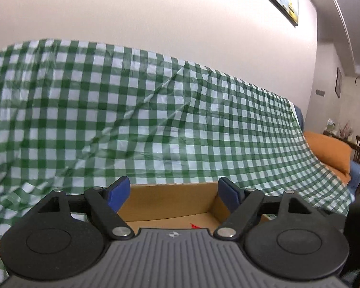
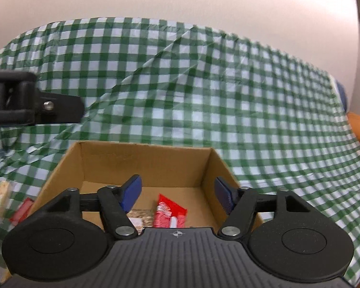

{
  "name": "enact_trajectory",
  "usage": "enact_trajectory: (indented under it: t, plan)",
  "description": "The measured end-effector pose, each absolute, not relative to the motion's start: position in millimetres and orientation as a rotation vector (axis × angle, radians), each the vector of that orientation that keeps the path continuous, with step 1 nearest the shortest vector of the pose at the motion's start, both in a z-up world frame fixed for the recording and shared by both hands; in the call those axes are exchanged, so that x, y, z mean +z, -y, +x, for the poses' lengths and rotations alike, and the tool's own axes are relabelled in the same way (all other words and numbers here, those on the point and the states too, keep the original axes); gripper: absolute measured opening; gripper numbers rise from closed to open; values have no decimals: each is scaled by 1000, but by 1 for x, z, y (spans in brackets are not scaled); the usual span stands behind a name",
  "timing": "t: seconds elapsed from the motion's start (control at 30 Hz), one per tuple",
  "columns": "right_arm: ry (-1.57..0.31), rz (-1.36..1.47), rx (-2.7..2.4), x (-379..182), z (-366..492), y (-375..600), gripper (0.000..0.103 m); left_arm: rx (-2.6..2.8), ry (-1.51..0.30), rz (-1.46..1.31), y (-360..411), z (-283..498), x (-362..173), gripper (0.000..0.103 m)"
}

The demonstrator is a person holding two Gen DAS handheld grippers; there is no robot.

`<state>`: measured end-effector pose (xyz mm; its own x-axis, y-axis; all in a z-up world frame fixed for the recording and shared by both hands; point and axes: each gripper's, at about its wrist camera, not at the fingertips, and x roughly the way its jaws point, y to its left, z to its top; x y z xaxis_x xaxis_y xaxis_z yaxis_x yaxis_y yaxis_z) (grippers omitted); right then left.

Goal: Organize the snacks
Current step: 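Move both empty grippers back to the remaining snacks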

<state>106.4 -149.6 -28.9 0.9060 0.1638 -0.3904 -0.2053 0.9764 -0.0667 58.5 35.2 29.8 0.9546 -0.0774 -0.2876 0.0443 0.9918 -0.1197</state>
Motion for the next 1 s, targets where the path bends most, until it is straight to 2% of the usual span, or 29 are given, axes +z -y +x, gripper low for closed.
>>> enact_trajectory:
  t: [0.07, 0.33, 0.4, 0.43, 0.47, 0.5, 0.53, 0.57, 0.6, 0.73, 0.87, 0.9, 0.97, 1.0]
  plan:
    - [-387, -117, 157, -30, 104, 147, 84, -44, -297, -98, -36, 52, 28, 85]
    - [-376, -60, 179, -26, 84, 140, 88, 24, -407, -55, -55, 6, 14, 82]
    - [-378, -57, 197, -25, 75, 135, 88, 56, -437, -52, -69, -8, 15, 71]
    - [-382, -47, 213, -24, 71, 133, 88, 75, -441, -48, -77, -15, 17, 55]
    - [-385, -39, 225, -24, 68, 131, 88, 94, -439, -36, -84, -21, 20, 42]
    - [-388, -31, 240, -23, 64, 129, 88, 113, -429, -6, -92, -28, 25, 37]
    - [-389, -28, 255, -22, 61, 126, 87, 119, -417, 29, -97, -33, 28, 25]
    - [-388, -26, 267, -21, 57, 123, 87, 116, -404, 77, -102, -39, 32, 19]
    - [-386, -26, 279, -21, 53, 120, 86, 107, -391, 125, -108, -44, 34, 19]
    - [-382, -17, 330, -18, 36, 105, 77, 131, -415, 159, -133, -54, 16, 18]
    - [-359, -9, 439, -14, 21, 86, 52, 228, -491, 131, -153, -45, 7, 19]
    - [-352, -3, 469, -13, 18, 81, 50, 246, -510, 124, -158, -43, 4, 19]
    - [-340, 12, 526, -12, 13, 72, 38, 260, -529, 104, -168, -43, 1, 19]
    - [-341, 18, 562, -12, 9, 66, 35, 260, -542, 85, -173, -40, 0, 19]
